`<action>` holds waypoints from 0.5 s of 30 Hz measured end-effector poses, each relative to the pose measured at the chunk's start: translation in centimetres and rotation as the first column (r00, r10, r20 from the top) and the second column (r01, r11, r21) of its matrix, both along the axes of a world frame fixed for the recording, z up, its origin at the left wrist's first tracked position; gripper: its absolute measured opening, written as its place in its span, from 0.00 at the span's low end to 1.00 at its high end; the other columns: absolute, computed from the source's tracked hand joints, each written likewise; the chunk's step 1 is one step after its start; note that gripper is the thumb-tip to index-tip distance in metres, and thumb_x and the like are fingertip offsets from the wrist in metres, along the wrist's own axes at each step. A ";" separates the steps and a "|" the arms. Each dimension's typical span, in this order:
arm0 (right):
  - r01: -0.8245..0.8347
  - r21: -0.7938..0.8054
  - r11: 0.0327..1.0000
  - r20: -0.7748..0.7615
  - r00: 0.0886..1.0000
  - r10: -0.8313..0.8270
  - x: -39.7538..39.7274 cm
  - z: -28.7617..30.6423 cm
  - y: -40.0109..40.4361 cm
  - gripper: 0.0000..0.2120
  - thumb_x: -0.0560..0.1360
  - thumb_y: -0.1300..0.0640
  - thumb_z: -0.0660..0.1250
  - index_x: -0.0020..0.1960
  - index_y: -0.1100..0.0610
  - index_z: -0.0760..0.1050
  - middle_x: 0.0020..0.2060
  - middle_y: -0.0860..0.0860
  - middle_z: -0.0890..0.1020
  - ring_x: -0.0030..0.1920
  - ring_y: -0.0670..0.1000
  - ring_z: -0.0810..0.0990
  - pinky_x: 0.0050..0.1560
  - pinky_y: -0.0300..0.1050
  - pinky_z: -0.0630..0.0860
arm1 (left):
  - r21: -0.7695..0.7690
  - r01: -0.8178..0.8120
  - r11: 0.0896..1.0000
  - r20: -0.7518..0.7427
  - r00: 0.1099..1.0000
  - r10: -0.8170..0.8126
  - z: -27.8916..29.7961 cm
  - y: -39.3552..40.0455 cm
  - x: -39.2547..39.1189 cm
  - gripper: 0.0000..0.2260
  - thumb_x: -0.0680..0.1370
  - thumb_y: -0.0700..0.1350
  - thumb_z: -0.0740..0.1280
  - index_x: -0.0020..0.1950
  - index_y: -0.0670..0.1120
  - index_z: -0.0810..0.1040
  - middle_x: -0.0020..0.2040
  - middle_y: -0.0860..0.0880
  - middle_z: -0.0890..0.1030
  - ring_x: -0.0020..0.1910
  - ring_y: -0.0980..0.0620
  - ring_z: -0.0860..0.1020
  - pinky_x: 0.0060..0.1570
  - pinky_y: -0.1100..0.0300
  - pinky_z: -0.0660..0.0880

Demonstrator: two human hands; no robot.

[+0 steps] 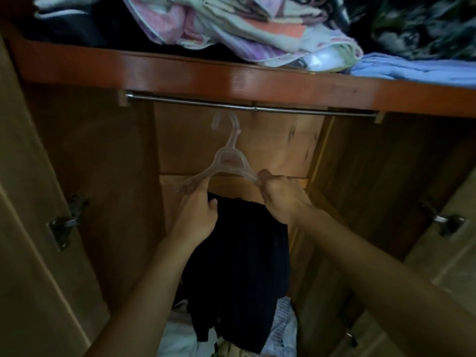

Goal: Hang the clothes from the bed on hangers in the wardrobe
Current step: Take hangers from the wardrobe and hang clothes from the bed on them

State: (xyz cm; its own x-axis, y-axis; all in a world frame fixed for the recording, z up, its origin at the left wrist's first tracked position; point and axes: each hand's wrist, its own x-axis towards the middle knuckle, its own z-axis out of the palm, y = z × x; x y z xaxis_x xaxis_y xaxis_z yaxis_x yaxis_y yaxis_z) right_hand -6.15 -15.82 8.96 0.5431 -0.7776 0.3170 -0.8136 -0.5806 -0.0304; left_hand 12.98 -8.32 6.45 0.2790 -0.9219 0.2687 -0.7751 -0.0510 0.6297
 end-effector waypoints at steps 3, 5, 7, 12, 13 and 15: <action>0.022 0.002 1.000 0.064 0.998 -0.022 -4.0 -0.4 2.2 0.08 0.81 0.60 0.56 0.60 0.56 0.68 0.45 0.56 0.82 0.43 0.62 0.81 0.42 0.55 0.77 | -0.023 0.060 0.998 -0.045 0.997 -0.061 -1.1 -0.3 -1.6 0.26 0.81 0.45 0.63 0.79 0.49 0.59 0.76 0.48 0.65 0.76 0.46 0.60 0.73 0.47 0.62; 0.039 -0.009 0.999 0.090 0.995 -0.038 -6.7 -0.9 3.9 0.06 0.82 0.60 0.56 0.57 0.56 0.68 0.44 0.56 0.81 0.44 0.61 0.79 0.44 0.57 0.77 | -0.002 0.082 0.997 -0.055 0.995 -0.082 -1.4 -0.4 -3.2 0.27 0.82 0.47 0.62 0.79 0.49 0.57 0.75 0.46 0.66 0.75 0.43 0.62 0.72 0.46 0.62; 0.067 -0.016 0.998 0.127 0.990 -0.065 -9.2 -1.3 5.9 0.06 0.81 0.62 0.57 0.56 0.56 0.69 0.44 0.55 0.79 0.47 0.58 0.76 0.47 0.55 0.75 | 0.014 0.078 0.997 -0.025 0.997 -0.078 -1.6 -0.4 -5.0 0.27 0.82 0.48 0.61 0.79 0.51 0.55 0.74 0.45 0.68 0.73 0.41 0.64 0.71 0.44 0.64; 0.170 -0.026 0.985 0.229 0.960 -0.160 -15.4 -2.7 11.1 0.07 0.81 0.63 0.58 0.53 0.52 0.69 0.41 0.50 0.78 0.48 0.52 0.72 0.44 0.52 0.72 | -0.015 0.181 0.983 -0.003 0.984 -0.181 -2.7 0.3 -9.8 0.22 0.84 0.49 0.56 0.78 0.52 0.59 0.73 0.47 0.70 0.73 0.42 0.65 0.72 0.42 0.59; 0.191 -0.015 0.982 0.253 0.950 -0.181 -16.6 -2.9 12.3 0.06 0.82 0.61 0.57 0.54 0.51 0.69 0.41 0.49 0.77 0.47 0.51 0.71 0.45 0.52 0.73 | -0.030 0.234 0.972 -0.017 0.972 -0.235 -3.1 0.5 -10.8 0.20 0.84 0.49 0.55 0.77 0.51 0.62 0.72 0.47 0.71 0.72 0.43 0.66 0.72 0.43 0.60; 0.227 -0.008 0.974 0.295 0.931 -0.214 -18.8 -3.0 14.8 0.06 0.84 0.56 0.54 0.54 0.51 0.70 0.41 0.46 0.77 0.47 0.49 0.70 0.46 0.52 0.73 | -0.060 0.357 0.932 -0.077 0.929 -0.361 -3.6 1.1 -13.0 0.18 0.84 0.48 0.56 0.74 0.50 0.68 0.67 0.48 0.75 0.68 0.45 0.71 0.68 0.47 0.66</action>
